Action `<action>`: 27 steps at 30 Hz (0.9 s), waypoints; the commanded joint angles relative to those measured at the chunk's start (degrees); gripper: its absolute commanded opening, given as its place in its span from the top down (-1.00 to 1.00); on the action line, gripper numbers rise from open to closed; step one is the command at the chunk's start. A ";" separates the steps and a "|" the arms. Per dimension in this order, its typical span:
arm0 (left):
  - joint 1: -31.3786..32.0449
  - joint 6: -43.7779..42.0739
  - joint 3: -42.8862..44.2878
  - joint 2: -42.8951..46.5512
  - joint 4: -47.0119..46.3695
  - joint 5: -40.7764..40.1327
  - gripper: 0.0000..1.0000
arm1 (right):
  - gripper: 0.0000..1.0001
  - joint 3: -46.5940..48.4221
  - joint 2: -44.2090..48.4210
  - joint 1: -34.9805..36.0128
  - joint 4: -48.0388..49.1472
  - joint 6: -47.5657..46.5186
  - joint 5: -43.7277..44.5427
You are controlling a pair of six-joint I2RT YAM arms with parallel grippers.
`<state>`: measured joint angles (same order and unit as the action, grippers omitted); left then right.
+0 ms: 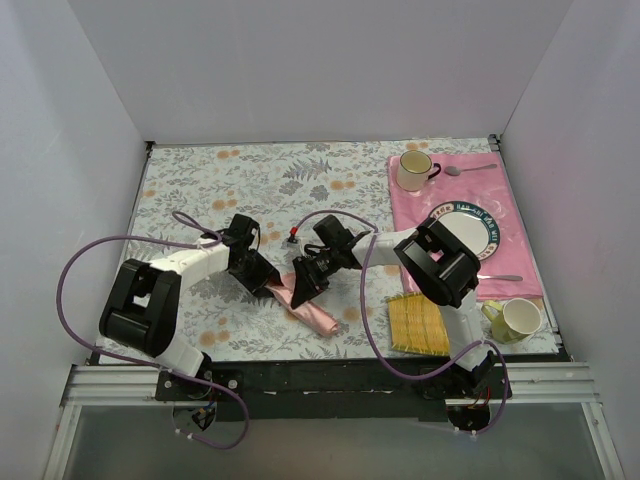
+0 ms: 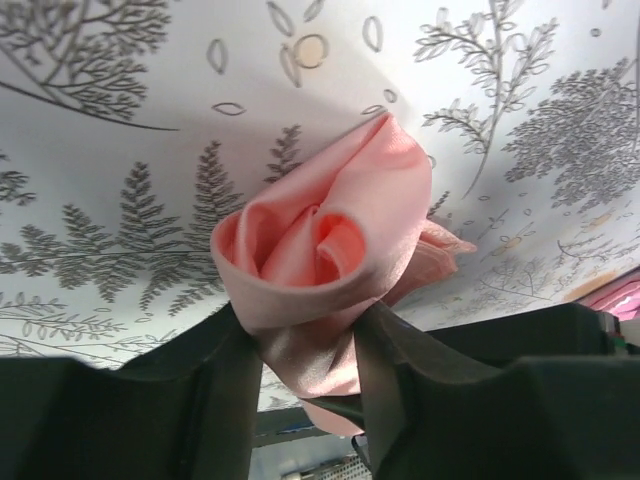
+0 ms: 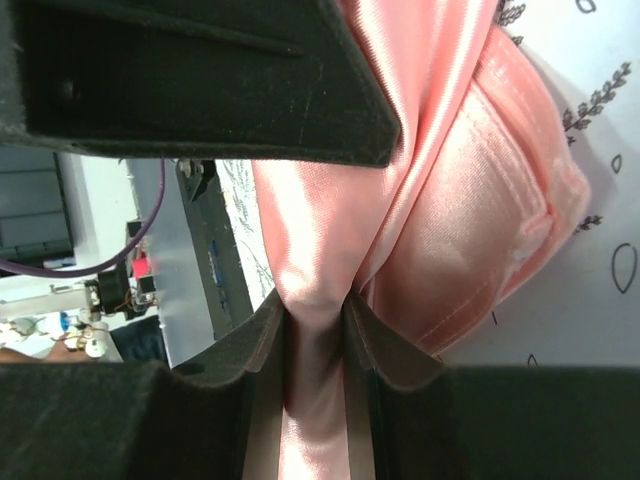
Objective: Fold the napkin, place the utensils inside, and roll it up
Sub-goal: Roll the napkin with the utensil
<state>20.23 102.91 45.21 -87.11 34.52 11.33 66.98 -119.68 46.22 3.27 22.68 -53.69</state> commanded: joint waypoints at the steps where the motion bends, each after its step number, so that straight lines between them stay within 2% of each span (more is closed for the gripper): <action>1: -0.01 -2.27 3.30 -2.10 2.91 -5.88 0.39 | 0.61 3.15 0.50 0.01 -11.24 -8.86 4.97; 2: -0.01 -2.28 3.48 -2.19 3.96 -6.14 0.43 | 0.53 5.24 0.93 0.10 -16.05 -10.27 6.31; 6: -0.01 -2.72 4.01 -2.19 5.29 -5.18 0.56 | 0.32 9.56 3.13 0.63 -24.25 -17.22 13.07; 12: -0.01 -5.17 6.81 -4.73 7.84 -4.92 0.63 | -0.04 12.29 8.75 2.99 -30.16 -22.23 24.76; 16: -0.10 -5.97 8.05 -6.58 9.33 -4.22 0.64 | -0.28 12.91 12.62 7.82 -31.22 -24.78 38.64; 21: -0.10 -4.83 7.70 -6.67 9.77 -2.90 0.66 | -0.39 13.00 14.73 14.77 -29.82 -23.12 49.63; 26: -0.10 -2.28 6.91 -6.14 10.65 -1.67 0.69 | -0.45 12.29 15.18 19.60 -26.04 -19.25 53.34; 27: -0.10 -1.84 6.82 -5.97 10.83 -1.49 0.70 | -0.45 12.47 15.00 20.40 -25.77 -18.90 56.82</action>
<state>20.36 99.59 53.19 -93.34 41.15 10.70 78.32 -106.41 64.55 -25.10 1.32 -6.46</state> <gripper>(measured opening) 0.225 0.721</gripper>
